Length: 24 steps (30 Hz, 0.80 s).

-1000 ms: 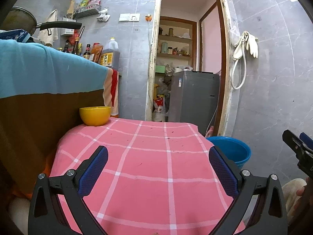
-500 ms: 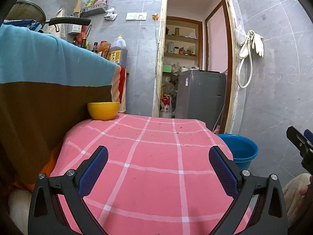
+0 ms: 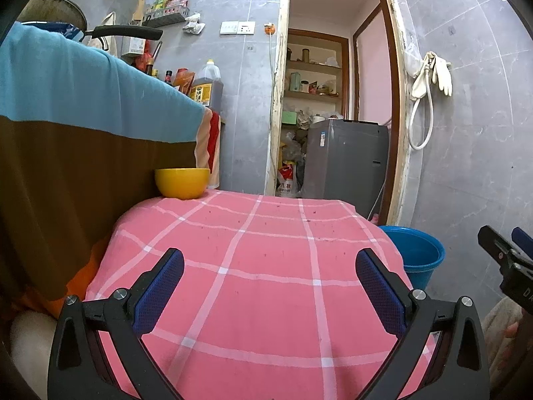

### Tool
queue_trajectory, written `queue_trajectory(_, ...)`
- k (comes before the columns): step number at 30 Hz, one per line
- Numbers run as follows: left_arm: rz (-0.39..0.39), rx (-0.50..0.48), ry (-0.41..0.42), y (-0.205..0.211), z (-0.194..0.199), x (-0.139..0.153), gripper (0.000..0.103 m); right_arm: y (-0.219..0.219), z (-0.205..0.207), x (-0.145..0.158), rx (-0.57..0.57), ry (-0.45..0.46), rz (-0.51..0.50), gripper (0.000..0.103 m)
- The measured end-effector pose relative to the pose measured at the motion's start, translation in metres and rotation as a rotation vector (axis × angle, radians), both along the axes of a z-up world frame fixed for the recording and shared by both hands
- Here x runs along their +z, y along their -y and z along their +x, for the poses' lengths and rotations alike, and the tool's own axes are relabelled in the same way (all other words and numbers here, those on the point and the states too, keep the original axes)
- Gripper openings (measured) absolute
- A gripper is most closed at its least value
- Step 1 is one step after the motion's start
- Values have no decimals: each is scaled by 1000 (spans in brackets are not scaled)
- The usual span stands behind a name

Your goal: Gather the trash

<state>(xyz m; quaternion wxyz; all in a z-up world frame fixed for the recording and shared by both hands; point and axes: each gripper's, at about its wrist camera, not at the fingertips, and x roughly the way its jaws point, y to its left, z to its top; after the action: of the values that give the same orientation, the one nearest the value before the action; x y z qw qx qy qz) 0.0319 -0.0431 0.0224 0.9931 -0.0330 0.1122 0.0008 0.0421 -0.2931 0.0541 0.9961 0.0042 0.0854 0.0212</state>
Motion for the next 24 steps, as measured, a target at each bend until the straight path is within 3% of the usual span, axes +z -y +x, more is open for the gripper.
queue_trajectory(24, -5, -20, -22, -1, 1, -7, 101, 2, 10, -19, -21, -75, 19, 103)
